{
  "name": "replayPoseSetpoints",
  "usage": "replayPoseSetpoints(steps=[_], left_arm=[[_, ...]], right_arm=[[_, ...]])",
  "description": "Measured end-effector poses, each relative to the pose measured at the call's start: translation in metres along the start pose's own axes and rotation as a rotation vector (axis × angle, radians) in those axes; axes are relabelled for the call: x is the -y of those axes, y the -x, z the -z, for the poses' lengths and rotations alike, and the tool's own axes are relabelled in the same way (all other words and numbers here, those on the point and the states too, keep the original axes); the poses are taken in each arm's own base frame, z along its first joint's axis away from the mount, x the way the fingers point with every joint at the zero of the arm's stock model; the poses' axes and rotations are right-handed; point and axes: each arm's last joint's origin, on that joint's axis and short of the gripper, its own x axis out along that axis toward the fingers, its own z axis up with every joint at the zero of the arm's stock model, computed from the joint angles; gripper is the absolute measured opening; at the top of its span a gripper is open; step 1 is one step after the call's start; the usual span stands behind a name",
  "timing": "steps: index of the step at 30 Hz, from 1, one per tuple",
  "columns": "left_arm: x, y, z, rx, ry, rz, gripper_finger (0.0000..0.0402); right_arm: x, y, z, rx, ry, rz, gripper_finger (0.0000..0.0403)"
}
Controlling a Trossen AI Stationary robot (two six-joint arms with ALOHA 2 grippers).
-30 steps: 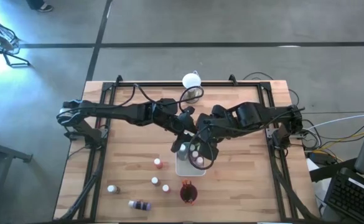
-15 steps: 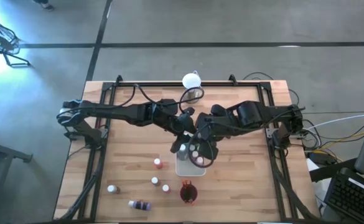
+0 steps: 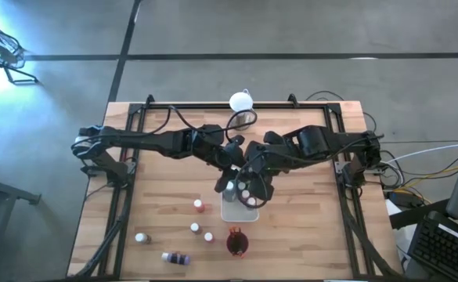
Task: Pick & Place Paint Supplies
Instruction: Put the blue paint bottle into the white bin
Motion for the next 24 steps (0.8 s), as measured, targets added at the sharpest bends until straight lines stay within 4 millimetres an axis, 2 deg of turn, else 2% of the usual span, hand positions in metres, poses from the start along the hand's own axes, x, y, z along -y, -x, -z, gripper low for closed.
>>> replayPoseSetpoints(steps=[4, 7, 13, 16, 24], left_arm=[[0.0000, 0.0000, 0.0000, 0.000, -0.001, 0.000, 0.0122], [0.0000, 0.0001, 0.0000, 0.000, -0.002, 0.000, 0.0122], [0.0001, 0.0000, 0.0001, -0.001, -0.001, 0.003, 0.0122], [0.0002, 0.0001, 0.0000, 0.000, -0.001, 0.004, 0.0122], [-0.0001, 0.0001, 0.0000, -0.001, -0.002, 0.000, 0.0122]], right_arm=[[-0.0002, 0.0001, 0.0001, -0.007, 0.000, -0.013, 0.0119], [-0.0002, 0.0002, 0.0002, -0.007, 0.004, -0.013, 0.0114], [0.0003, 0.0004, 0.0008, -0.014, 0.008, -0.010, 0.0163], [0.0006, 0.0005, 0.0012, -0.017, 0.009, -0.009, 0.0170], [0.0014, 0.0006, 0.0007, -0.018, 0.012, -0.013, 0.0111]])
